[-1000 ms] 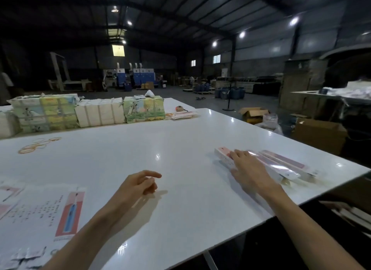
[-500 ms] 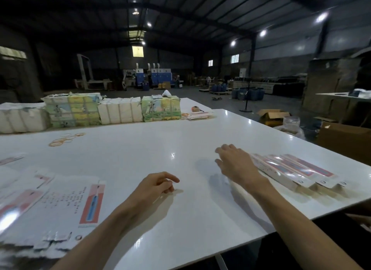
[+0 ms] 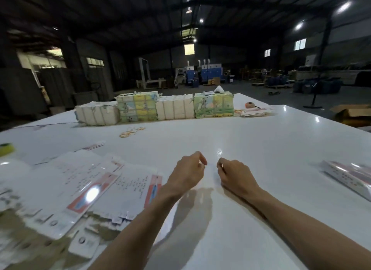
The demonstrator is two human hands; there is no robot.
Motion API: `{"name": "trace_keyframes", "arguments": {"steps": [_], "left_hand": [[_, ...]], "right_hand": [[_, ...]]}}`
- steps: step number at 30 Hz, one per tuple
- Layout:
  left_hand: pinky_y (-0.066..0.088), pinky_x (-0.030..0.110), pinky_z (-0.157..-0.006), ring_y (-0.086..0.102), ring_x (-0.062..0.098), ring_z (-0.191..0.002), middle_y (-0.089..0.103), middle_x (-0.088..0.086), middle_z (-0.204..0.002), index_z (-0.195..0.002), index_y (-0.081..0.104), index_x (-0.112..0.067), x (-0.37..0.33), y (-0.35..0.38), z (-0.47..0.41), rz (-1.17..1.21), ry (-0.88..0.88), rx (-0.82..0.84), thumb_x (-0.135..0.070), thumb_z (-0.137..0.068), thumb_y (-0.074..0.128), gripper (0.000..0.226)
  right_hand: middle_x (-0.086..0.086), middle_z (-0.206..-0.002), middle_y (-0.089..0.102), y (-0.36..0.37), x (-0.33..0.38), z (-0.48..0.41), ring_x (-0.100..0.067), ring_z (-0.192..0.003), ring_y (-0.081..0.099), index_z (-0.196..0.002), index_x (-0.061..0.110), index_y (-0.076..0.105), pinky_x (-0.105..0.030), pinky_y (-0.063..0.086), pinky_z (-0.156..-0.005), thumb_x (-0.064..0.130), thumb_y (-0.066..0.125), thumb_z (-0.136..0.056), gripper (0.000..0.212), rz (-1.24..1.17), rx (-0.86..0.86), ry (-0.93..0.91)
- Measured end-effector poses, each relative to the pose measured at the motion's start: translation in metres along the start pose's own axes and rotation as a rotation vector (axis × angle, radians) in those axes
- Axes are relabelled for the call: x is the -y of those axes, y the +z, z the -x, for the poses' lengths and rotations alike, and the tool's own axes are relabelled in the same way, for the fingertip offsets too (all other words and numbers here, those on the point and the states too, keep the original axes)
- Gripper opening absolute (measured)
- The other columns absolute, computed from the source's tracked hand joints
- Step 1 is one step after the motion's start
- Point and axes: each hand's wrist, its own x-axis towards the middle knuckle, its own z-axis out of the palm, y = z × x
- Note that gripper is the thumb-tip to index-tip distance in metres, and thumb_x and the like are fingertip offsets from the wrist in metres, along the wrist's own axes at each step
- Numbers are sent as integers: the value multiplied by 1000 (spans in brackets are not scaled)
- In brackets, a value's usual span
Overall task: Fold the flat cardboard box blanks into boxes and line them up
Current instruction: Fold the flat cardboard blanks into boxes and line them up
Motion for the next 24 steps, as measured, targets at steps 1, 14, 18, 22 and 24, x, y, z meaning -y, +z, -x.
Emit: {"name": "trace_keyframes", "arguments": {"steps": [1, 14, 18, 22, 24], "left_hand": [[57, 39, -84, 68, 26, -98, 73, 9, -110, -118, 63, -18, 4, -12, -2, -156, -33, -33, -15, -105, 45, 22], [50, 32, -84, 65, 21, -101, 69, 2, -108, -114, 61, -14, 64, -87, 23, -770, -544, 179, -67, -78, 83, 68], [48, 29, -69, 66, 15, -85, 67, -1, -92, -101, 58, -14, 80, -97, 13, -635, -594, 289, -63, -71, 90, 66], [55, 26, -65, 75, 13, -81, 73, -3, -93, -112, 64, -17, 81, -105, 1, -418, -506, 325, -48, -83, 86, 49], [56, 24, -64, 76, 14, -82, 73, -3, -94, -114, 66, -17, 76, -104, -5, -291, -405, 293, -38, -97, 72, 28]], "right_hand": [[0, -76, 67, 1, -1, -1, -26, -73, 59, -95, 17, 58, -38, 47, -65, 24, 45, -101, 16, -19, 3, 8], [7, -77, 73, -1, -1, -2, -19, -75, 68, -93, 24, 67, -36, 55, -74, 20, 48, -99, 20, -219, 28, 84], [6, -74, 72, -4, -1, 1, -20, -77, 69, -93, 23, 68, -36, 55, -75, 19, 49, -99, 20, -248, 34, 95], [7, -77, 72, -4, 0, 1, -19, -79, 71, -95, 23, 69, -36, 55, -77, 18, 50, -99, 20, -268, 40, 94], [9, -77, 72, -3, -1, 0, -17, -79, 70, -97, 23, 70, -36, 55, -77, 19, 50, -99, 21, -272, 36, 85]]}}
